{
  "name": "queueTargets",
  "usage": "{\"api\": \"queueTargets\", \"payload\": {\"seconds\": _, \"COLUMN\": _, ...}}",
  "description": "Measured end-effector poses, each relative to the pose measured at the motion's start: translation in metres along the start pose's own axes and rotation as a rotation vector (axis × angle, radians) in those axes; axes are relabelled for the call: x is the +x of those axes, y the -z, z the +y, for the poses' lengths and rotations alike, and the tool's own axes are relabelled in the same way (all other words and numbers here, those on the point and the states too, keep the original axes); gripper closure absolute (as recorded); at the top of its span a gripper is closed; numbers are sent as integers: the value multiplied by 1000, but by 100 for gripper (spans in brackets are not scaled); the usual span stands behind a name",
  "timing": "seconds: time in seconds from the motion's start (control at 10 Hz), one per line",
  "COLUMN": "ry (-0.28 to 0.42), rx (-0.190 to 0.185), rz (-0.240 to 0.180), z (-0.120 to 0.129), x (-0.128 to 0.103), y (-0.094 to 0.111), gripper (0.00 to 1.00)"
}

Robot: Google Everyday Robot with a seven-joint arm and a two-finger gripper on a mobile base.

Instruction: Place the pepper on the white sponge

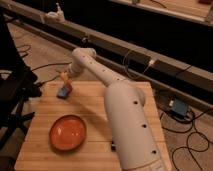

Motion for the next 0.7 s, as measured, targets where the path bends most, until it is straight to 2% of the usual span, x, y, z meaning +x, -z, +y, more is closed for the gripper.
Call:
{"api": "queueTargets", "payload": {"seconds": 0.5, "ry": -3, "rx": 0, "rz": 0, "z": -2, "x": 0, "y": -1, "gripper": 100}}
{"api": "queueTargets", "payload": {"seconds": 0.7, "ry": -18, "rx": -22, "rz": 4, "z": -7, "x": 6, "y": -17, "gripper": 100}}
